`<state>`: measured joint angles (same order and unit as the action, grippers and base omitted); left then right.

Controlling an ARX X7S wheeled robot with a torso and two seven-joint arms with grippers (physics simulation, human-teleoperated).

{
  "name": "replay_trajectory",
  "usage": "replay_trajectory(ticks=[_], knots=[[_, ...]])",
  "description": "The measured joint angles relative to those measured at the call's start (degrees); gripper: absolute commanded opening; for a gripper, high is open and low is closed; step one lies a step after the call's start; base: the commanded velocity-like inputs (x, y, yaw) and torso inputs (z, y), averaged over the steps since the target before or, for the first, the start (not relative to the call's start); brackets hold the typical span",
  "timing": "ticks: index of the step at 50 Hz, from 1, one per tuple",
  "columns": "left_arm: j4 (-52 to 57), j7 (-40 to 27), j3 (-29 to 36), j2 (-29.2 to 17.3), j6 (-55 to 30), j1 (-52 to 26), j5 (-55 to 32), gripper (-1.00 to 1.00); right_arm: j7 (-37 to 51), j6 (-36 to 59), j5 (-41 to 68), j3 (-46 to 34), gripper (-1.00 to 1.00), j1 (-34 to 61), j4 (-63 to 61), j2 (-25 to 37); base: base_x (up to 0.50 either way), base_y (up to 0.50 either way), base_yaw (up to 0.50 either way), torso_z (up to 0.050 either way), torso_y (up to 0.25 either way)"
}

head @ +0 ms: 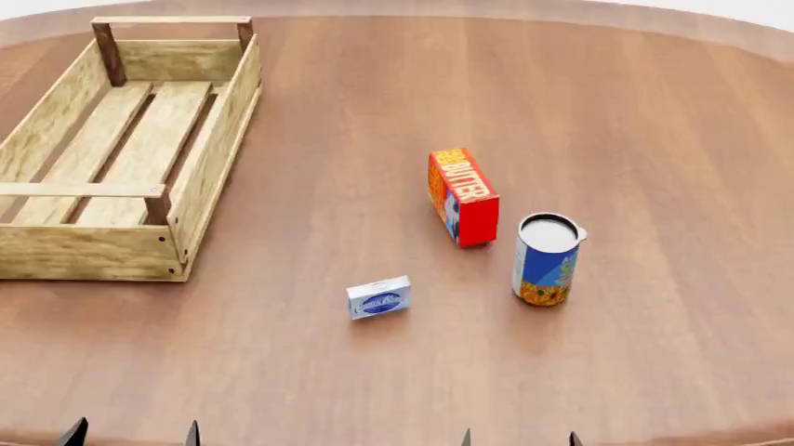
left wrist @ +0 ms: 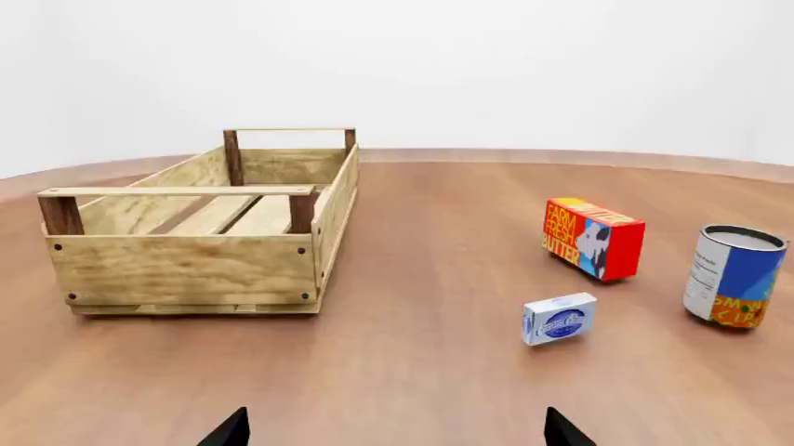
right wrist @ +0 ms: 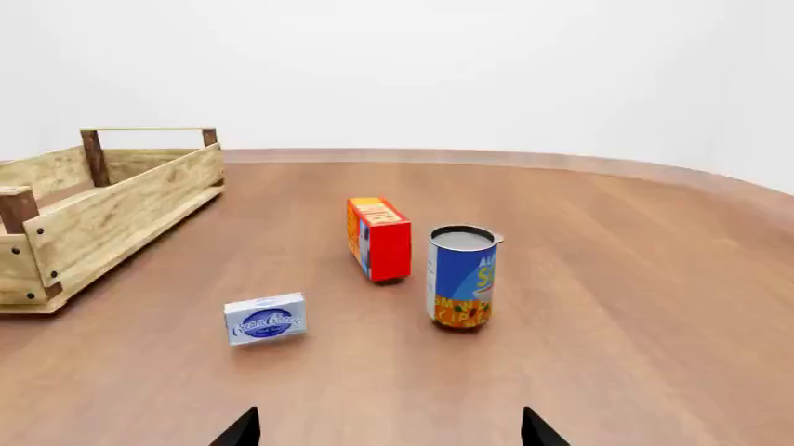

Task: Pick up the cream cheese and put it in the tray.

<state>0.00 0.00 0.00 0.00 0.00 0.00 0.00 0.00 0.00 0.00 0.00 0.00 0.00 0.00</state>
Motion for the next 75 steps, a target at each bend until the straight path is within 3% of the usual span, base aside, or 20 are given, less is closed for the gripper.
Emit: replay_trajectory(ticks=[17, 31, 39, 52, 75], knots=[[0.8, -1.9, 2.5, -2.1, -0.5, 0.2, -2.7, 1.00, 3.6, -0.4, 1.8, -3.8, 1.00, 0.4, 0.9, 2.6, 0.00, 0.00, 0.00, 0.000, 0.000], [3.6, -4.7, 4.1, -4.2, 3.9, 0.4, -0.9, 1.00, 6.7, 1.7, 1.1, -5.4, 1.00, 1.2, -3.8, 4.3, 0.00, 0.00, 0.00, 0.000, 0.000], [8.4, -9.7, 4.0, -5.2, 14.6, 2.5, 3.7, 1.00, 10.6, -1.1, -1.1, -4.9, 1.00, 0.2, -9.4, 5.1, 0.00, 0.00, 0.00, 0.000, 0.000], [11.4, -18.8, 2.6, -5.6, 31.3, 4.8, 11.3, 1.00, 19.3, -15.9, -7.7, -3.3, 1.00, -3.5, -14.0, 5.8, 0.00, 0.00, 0.00, 0.000, 0.000], [9.9, -26.0, 2.6, -7.5, 43.9, 6.3, 14.3, 1.00, 28.6, -31.5, -13.4, -3.0, 1.00, -6.4, -12.6, 7.0, 0.00, 0.00, 0.00, 0.000, 0.000]])
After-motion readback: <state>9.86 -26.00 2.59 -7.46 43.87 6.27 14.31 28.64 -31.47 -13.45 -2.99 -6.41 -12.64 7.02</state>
